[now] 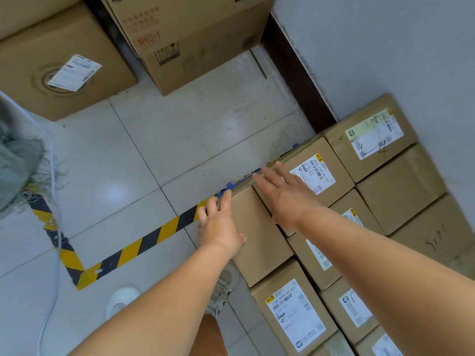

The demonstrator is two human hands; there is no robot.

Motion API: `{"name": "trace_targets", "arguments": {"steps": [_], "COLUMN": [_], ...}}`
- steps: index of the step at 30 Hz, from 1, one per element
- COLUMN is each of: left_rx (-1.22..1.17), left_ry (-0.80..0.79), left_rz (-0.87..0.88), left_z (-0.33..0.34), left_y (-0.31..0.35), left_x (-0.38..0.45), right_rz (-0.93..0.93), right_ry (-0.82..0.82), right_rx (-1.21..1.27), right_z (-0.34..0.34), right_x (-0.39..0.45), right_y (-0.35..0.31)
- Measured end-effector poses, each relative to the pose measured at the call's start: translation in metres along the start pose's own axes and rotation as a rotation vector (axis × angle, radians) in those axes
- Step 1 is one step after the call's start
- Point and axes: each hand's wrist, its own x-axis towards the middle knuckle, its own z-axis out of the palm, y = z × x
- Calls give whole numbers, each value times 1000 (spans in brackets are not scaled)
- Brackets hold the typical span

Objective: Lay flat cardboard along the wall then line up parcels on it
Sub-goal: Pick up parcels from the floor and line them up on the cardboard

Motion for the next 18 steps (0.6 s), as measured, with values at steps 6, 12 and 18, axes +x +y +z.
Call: {"name": "trace_targets", "arguments": {"steps": [6,12,18], "left_rx": [117,81,201], "left_ry": [-1,-46,-138], "left_rz": [127,314,352], "left_z": [-9,-12,2], "left_y": [27,84,125], "left_x": [7,41,63], "right_rz": [80,207,247], "right_ry": [41,80,47], "right_rx": [94,-9,-59], "right_z": [-7,-39,-46], "right_x": [-2,16,30], "right_y": [23,78,126]}}
